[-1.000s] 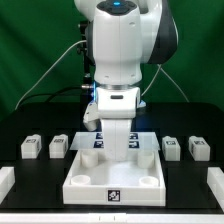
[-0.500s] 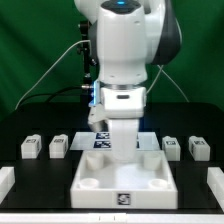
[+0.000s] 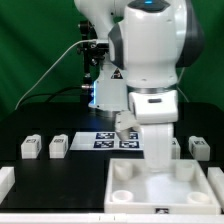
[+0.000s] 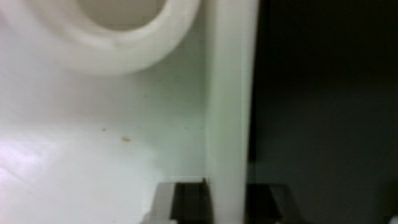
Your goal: Assemble one leg
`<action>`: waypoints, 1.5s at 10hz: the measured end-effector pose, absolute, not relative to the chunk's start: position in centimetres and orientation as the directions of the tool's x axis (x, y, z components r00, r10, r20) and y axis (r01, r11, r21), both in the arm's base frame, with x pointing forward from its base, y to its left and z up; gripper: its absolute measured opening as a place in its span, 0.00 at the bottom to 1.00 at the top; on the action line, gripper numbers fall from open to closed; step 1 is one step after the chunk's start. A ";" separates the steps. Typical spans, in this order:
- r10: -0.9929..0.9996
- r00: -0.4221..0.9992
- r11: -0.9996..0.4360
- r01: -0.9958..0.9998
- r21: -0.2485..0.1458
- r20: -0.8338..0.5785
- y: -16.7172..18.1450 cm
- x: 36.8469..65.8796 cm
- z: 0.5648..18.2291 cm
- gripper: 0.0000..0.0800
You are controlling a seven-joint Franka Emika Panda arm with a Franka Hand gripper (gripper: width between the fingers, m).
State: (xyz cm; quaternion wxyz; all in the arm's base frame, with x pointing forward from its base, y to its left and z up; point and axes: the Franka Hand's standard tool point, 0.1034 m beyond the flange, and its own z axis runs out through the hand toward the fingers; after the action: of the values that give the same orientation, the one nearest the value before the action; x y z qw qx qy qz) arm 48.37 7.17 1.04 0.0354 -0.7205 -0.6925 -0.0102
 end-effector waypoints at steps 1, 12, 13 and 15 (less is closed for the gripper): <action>0.997 0.037 -0.035 0.999 -0.036 0.063 7.2 48.7 1.1 0.09; 0.997 0.017 -0.015 1.000 -0.021 0.070 6.8 49.5 0.6 0.75; 0.997 0.017 -0.015 1.000 -0.021 0.070 6.7 49.5 0.6 0.75; 0.997 0.017 -0.016 1.000 -0.022 0.070 6.7 49.5 0.6 0.81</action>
Offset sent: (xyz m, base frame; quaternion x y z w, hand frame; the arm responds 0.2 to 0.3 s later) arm 0.0098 0.0086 -0.0133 -0.0066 0.0499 -0.0580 0.9970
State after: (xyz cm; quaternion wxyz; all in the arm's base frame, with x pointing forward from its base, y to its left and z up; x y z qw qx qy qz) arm 49.46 6.72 0.57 0.0322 -0.7125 -0.7007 -0.0173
